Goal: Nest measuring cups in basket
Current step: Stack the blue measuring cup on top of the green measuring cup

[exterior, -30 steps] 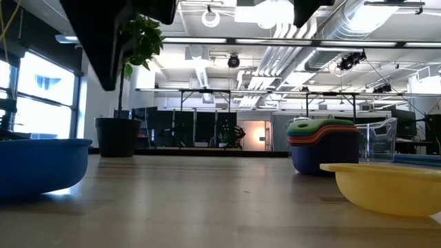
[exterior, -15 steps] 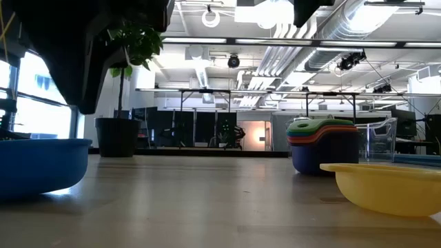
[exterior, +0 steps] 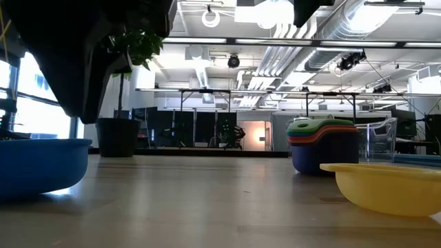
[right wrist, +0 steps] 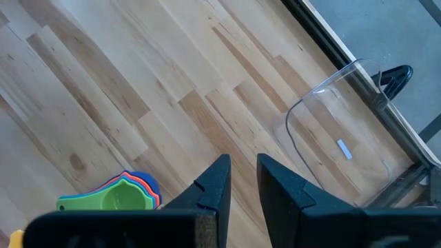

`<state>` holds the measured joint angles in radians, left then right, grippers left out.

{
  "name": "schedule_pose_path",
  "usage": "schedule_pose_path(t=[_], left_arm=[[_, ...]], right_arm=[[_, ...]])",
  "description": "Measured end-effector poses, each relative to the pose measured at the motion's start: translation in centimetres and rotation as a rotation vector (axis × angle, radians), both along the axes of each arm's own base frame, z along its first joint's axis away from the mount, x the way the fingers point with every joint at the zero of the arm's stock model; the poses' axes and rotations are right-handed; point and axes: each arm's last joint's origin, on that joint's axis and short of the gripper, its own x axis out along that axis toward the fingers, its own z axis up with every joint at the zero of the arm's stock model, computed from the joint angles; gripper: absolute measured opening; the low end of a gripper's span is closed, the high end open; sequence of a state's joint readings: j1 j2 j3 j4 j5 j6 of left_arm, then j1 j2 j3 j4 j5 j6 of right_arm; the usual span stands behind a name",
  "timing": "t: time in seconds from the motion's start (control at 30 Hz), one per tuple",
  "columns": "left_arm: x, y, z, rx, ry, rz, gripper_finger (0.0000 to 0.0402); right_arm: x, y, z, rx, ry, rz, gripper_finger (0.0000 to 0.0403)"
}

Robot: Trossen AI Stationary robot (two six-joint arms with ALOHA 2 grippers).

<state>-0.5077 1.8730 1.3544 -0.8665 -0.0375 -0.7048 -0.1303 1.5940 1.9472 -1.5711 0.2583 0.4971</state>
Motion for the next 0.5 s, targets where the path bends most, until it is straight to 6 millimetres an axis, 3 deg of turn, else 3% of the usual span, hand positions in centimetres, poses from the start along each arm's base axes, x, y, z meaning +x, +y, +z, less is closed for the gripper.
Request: schedule_pose_path(t=[0.3,0.5], left_arm=[[0.2,-0.8,-2.2,0.006,0.062,-0.019,0.0131],[0.0,-1.1,-2.3,0.01,0.069,-0.02,0.0131]], right_arm=[[0.0,0.0,0.0,0.0,0.001,0.0,0.0064],[0.0,0.0,0.0,0.001,0.0,-0.003,0.0064]])
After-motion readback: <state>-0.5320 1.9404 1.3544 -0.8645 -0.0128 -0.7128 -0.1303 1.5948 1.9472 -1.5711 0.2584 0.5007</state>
